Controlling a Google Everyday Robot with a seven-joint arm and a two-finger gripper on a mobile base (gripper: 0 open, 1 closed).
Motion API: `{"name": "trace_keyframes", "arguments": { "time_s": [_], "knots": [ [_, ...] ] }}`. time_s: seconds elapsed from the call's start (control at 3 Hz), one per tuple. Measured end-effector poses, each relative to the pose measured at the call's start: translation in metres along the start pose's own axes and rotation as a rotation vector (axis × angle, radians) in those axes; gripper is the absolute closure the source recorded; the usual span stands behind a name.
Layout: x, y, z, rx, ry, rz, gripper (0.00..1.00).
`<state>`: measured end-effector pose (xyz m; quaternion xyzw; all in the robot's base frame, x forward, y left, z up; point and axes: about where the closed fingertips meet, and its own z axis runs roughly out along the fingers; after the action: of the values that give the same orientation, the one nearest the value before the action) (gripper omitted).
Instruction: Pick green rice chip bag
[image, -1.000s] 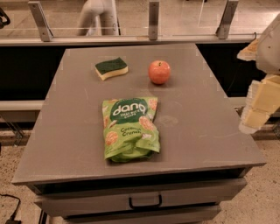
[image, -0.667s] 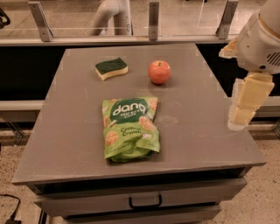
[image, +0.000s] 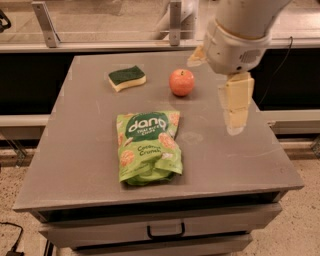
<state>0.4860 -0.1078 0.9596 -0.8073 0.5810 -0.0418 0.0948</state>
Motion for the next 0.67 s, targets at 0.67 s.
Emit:
{"name": "trace_keyframes", "arguments": {
  "time_s": [0.67],
  "knots": [
    [-0.034, -0.007, 0.028, -0.072, -0.05, -0.264, 0.0]
  ]
}}
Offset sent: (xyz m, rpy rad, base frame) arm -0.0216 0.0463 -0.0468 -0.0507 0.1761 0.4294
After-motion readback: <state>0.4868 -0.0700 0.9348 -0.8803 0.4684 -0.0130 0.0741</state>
